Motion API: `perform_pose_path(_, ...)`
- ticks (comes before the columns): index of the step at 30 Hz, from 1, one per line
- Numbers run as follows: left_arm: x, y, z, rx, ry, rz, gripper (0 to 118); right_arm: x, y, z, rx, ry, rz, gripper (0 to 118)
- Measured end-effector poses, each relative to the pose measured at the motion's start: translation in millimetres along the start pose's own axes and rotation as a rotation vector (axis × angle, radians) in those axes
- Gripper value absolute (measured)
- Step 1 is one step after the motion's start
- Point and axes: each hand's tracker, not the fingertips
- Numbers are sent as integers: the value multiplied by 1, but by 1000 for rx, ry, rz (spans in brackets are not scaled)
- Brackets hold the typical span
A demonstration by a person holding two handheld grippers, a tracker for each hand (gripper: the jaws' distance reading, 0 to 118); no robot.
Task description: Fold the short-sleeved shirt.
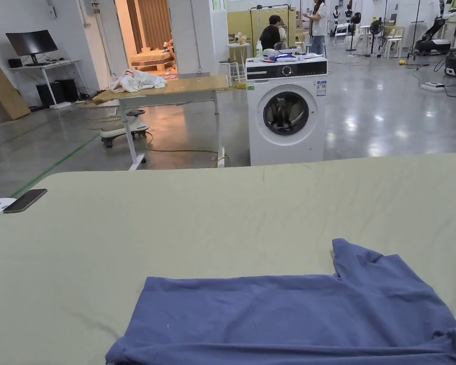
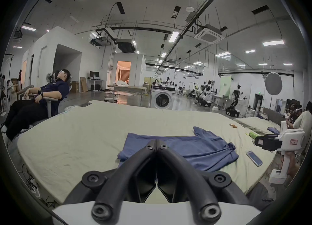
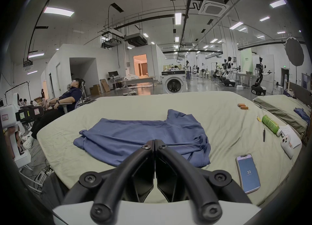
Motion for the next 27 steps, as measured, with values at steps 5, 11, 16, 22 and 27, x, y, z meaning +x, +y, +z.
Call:
perform_pose_path(5, -23, -15, -23, -43, 94, 18, 18, 2, -6, 1, -19, 11, 10, 0)
perform_pose_path(11, -72, -56, -103, -259, 105, 134, 65, 16, -14, -4, -66, 67, -88, 0)
perform_pose_path(16, -92, -88, -170, -472, 141, 110, 63, 28, -19, -3, -74, 39, -131, 0)
perform_pose_path(22, -105, -106, -205, -577, 143, 162, 5, 45, -33, 1, -127, -29, -123, 0)
perform_pose_path(27, -89, -105, -216, -684, 135, 43, 4, 69, -35, -38, -183, -132, -179, 29)
